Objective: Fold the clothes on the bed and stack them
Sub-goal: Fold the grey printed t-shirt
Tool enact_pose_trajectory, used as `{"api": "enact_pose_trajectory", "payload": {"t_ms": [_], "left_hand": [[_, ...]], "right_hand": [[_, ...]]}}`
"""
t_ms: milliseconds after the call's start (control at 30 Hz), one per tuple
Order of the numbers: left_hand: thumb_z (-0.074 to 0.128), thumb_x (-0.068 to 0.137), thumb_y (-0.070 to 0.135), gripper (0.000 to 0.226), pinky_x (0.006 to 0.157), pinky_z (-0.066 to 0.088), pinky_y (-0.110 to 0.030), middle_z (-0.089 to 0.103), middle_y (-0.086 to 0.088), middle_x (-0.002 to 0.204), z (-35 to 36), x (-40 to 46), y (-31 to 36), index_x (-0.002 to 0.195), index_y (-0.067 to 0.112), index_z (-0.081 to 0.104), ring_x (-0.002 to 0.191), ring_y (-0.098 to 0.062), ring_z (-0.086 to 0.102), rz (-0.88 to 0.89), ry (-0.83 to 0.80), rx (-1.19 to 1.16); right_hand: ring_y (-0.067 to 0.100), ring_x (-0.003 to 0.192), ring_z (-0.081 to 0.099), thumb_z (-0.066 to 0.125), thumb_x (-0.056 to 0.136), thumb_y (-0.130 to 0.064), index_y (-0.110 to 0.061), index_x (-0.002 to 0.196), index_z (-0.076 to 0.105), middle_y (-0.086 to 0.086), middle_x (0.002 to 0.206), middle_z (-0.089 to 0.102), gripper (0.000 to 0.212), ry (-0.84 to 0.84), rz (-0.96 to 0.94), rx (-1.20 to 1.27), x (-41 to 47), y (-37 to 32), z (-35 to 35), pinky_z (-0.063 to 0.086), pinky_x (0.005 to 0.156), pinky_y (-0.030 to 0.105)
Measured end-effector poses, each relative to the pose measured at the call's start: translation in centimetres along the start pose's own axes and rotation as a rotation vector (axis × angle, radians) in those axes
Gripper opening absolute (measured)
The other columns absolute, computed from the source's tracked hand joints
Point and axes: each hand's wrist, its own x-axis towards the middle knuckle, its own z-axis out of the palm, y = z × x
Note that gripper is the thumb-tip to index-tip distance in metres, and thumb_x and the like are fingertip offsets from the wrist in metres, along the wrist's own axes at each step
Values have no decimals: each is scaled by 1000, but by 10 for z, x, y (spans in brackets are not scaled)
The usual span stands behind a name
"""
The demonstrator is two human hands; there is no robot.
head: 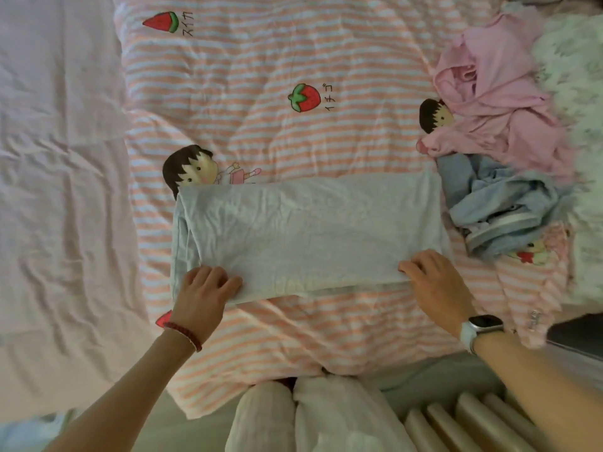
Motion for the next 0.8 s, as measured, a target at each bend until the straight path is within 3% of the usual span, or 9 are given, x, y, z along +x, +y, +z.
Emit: {"api": "enact_pose_trajectory", "payload": {"t_ms": [100, 167, 233, 300, 400, 467, 533, 667, 800], "left_hand": [[65, 58, 6, 29, 76, 50, -46, 62, -8, 83, -2, -4, 4, 85, 14, 71, 75, -31, 61, -86, -196, 48], [73, 53, 27, 31, 80, 48, -48, 63, -6, 88, -5, -4, 10, 82, 15, 70, 81, -31, 62, -131, -267, 23], [55, 67, 38, 29, 80, 46, -47, 64, -7, 89, -9, 2, 20, 74, 14, 69, 82, -32, 62, -188, -207, -33], [42, 77, 37, 39, 84, 45, -50, 65, -12, 98, -8, 12, 35, 84, 11, 70, 91, -35, 62, -238, -119, -95], [38, 83, 41, 50, 99, 30, -62, 55, -16, 129, 1, 32, 64, 120, 16, 61, 119, -41, 49, -246, -86, -79], [37, 85, 45, 55, 102, 19, -66, 42, -16, 142, 9, 45, 77, 133, 21, 50, 130, -43, 37, -212, -89, -50], [35, 86, 48, 57, 103, 15, -68, 33, -15, 147, 19, 53, 75, 139, 25, 41, 134, -42, 29, -176, -98, -10], [24, 89, 54, 60, 108, 5, -63, 22, -13, 152, 40, 58, 33, 144, 30, 24, 139, -35, 11, -224, -119, 45], [13, 90, 55, 61, 114, 0, -51, 12, -9, 155, 47, 48, 0, 145, 28, 12, 141, -20, 0, -331, -161, 57]], "right_hand": [[35, 78, 58, 73, 56, 2, -7, 89, 68, 11, 79, 59, 35, -111, 52, 10, -8, -9, 6, 50, 72, 45], [35, 82, 59, 57, 64, -12, -10, 85, 68, 9, 82, 60, 23, -119, 115, 8, -8, -15, 5, 42, 83, 45], [32, 82, 59, 39, 69, -20, -11, 76, 67, 7, 82, 59, 30, -64, 191, 37, 2, -24, 1, 31, 84, 40], [32, 85, 60, 37, 72, -21, -11, 79, 67, 9, 88, 60, 32, 4, 188, 77, 18, -41, 0, 27, 89, 42], [35, 116, 52, 37, 81, -25, -15, 113, 64, 14, 121, 57, 43, -50, 121, 57, 45, -77, 5, 19, 105, 61], [35, 133, 37, 33, 87, -30, -22, 133, 50, 12, 143, 42, 50, -141, 57, 24, 61, -94, 12, 10, 103, 68], [35, 138, 27, 30, 89, -35, -27, 139, 41, 12, 150, 31, 52, -196, -19, -34, 71, -92, 22, 9, 101, 71], [35, 140, 20, 24, 90, -45, -31, 141, 36, 10, 153, 23, 55, -278, -11, -131, 87, -55, 39, 5, 101, 72], [27, 144, 5, 11, 91, -48, -36, 146, 19, 1, 157, 8, 57, -323, 183, -189, 85, -15, 46, -1, 104, 69]]}}
